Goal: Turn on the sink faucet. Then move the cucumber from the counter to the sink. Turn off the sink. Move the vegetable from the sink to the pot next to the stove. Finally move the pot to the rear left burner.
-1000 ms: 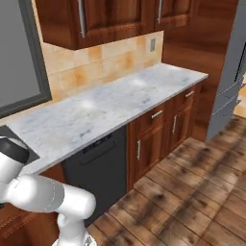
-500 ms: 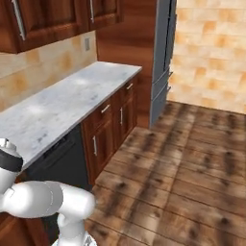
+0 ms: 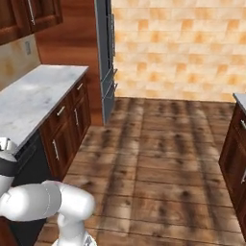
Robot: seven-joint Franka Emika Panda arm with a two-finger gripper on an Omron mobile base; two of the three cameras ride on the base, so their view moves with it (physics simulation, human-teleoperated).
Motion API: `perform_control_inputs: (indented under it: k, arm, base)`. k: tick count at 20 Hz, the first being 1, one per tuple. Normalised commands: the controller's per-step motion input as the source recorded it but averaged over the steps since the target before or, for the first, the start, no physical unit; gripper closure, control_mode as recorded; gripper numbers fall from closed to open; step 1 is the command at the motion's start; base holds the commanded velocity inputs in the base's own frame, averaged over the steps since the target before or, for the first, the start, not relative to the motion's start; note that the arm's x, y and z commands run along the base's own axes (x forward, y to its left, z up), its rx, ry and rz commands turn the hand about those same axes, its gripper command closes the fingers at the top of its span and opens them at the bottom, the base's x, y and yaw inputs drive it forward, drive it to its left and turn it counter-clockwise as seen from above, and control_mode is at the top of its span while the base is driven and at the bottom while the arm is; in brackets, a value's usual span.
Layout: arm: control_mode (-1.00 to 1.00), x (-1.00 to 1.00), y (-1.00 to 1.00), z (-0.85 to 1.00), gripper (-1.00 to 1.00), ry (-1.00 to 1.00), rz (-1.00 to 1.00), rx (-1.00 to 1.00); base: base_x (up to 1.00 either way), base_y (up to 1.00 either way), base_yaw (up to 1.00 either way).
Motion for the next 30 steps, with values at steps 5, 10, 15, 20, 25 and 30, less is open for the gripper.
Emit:
perform_control_inputs:
  k: [5, 10, 15, 20, 25, 30]
  arm:
    - [1.0, 0.0, 0.0, 0.0, 1.0, 0.0, 0.0, 0.0]
    - [1.0, 0.0, 0.0, 0.0, 1.0, 0.0, 0.0, 0.0]
    - [1.0, 0.0, 0.0, 0.0, 1.0, 0.0, 0.0, 0.0]
    - [1.0, 0.0, 0.0, 0.0, 1.0, 0.0, 0.0, 0.0]
    - [1.0, 0.0, 0.0, 0.0, 1.0, 0.0, 0.0, 0.0]
    - [1.0, 0.0, 0.0, 0.0, 1.0, 0.0, 0.0, 0.0]
  base:
    - [0.06, -0.16, -0.47]
    - [0.0, -0.22, -0.46]
    - [0.0, -0.22, -0.47]
    - [0.0, -0.22, -0.47]
    - [0.0, -0.2, -0.46]
    - [0.07, -0.03, -0.47]
